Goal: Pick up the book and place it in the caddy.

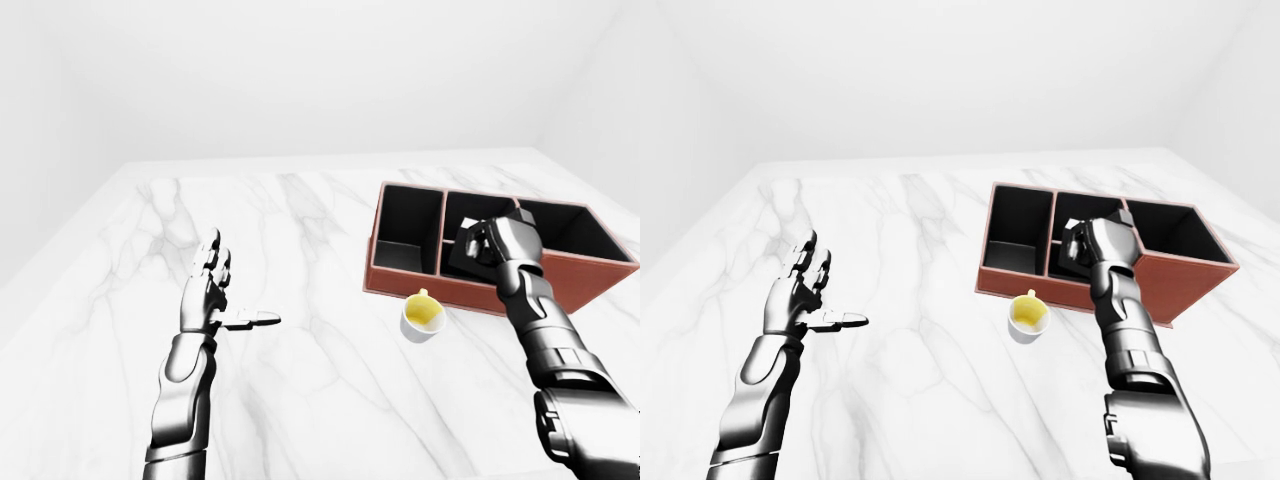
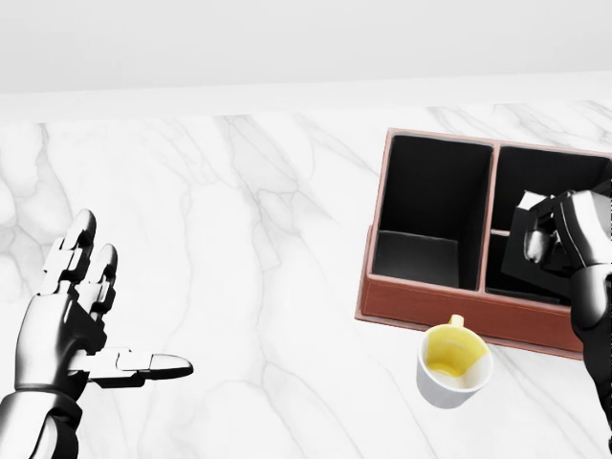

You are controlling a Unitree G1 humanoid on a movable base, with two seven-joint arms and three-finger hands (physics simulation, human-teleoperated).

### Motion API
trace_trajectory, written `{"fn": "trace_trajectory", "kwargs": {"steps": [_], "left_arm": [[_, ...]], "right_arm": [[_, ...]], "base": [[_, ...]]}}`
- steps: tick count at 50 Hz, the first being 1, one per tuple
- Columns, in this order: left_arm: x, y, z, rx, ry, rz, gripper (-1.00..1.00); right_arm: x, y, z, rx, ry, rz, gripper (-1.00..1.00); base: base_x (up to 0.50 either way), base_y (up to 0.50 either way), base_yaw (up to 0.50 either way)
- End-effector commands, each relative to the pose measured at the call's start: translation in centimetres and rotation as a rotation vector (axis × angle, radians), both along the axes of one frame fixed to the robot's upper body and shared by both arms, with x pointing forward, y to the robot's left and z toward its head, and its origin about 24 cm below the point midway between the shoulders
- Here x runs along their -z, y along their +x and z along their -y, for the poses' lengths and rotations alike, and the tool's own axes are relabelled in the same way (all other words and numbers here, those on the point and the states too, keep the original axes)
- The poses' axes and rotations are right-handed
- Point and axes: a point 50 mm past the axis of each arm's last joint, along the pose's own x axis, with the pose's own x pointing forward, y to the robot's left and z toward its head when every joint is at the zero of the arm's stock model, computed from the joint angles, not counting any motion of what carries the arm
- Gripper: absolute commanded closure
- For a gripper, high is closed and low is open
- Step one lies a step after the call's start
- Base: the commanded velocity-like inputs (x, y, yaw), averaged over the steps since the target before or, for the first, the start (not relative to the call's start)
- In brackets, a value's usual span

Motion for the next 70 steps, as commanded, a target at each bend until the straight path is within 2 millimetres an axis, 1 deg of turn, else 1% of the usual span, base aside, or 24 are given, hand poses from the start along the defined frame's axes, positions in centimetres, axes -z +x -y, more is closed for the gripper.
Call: {"fn": "trace_trajectory", "kwargs": {"steps": [1,17,18,19,20,36,45,50,57,59,60,62,67,70], "left_arm": [[0.1,0.0,-0.1,-0.003,-0.002,-0.004,-1.00],[0.1,0.0,0.0,-0.004,-0.002,-0.003,-1.00],[0.1,0.0,0.0,-0.004,-0.002,-0.003,-1.00],[0.1,0.0,0.0,-0.004,-0.002,-0.003,-1.00],[0.0,0.0,0.0,-0.004,-0.002,-0.002,-1.00],[-0.1,0.0,0.0,-0.005,0.000,0.006,-1.00],[-0.1,0.1,-0.1,-0.007,-0.002,0.002,-1.00],[0.0,0.1,-0.1,-0.005,-0.001,0.001,-1.00],[0.0,0.1,-0.1,-0.008,-0.003,0.001,-1.00],[0.0,0.0,-0.1,-0.007,-0.003,-0.001,-1.00],[0.0,0.0,-0.1,-0.007,-0.003,-0.001,-1.00],[0.0,0.0,-0.2,-0.008,-0.004,0.001,-1.00],[-0.1,-0.1,-0.2,-0.008,-0.004,0.005,-1.00],[-0.2,-0.2,-0.2,-0.009,-0.004,0.008,-1.00]], "right_arm": [[2.5,-0.7,0.9,0.046,-0.066,-0.111,1.00],[4.0,-1.1,1.2,0.072,-0.072,-0.164,1.00],[4.0,-1.2,1.2,0.073,-0.075,-0.164,0.68],[4.0,-1.2,1.2,0.073,-0.076,-0.163,-0.23],[4.0,-1.2,1.3,0.075,-0.074,-0.160,-1.00],[3.9,-1.2,1.0,0.062,-0.077,-0.153,-1.00],[2.8,-1.0,0.2,0.012,-0.073,-0.113,-1.00],[1.9,-1.1,-0.6,-0.036,-0.075,-0.082,-1.00],[-1.5,-2.6,-2.6,-0.131,-0.087,0.017,-1.00],[-3.0,-3.6,-3.4,-0.152,-0.092,0.054,-1.00],[-3.0,-3.7,-3.4,-0.153,-0.093,0.056,-1.00],[-4.5,-5.0,-4.3,-0.178,-0.094,0.091,-1.00],[-6.2,-6.7,-5.4,-0.217,-0.081,0.140,-1.00],[-7.6,-8.1,-6.2,-0.249,-0.041,0.187,-1.00]], "base": [[0.00,0.00,0.00],[0.00,0.00,0.00],[0.00,0.00,-0.01],[0.00,0.00,0.00],[0.00,0.00,-0.01],[0.00,0.00,0.00],[0.00,0.00,0.00],[0.00,0.00,0.00],[0.00,0.00,0.00],[0.00,0.00,0.00],[0.00,0.00,0.00],[0.00,0.00,0.00],[0.00,0.00,0.00],[0.00,0.00,0.00]]}}
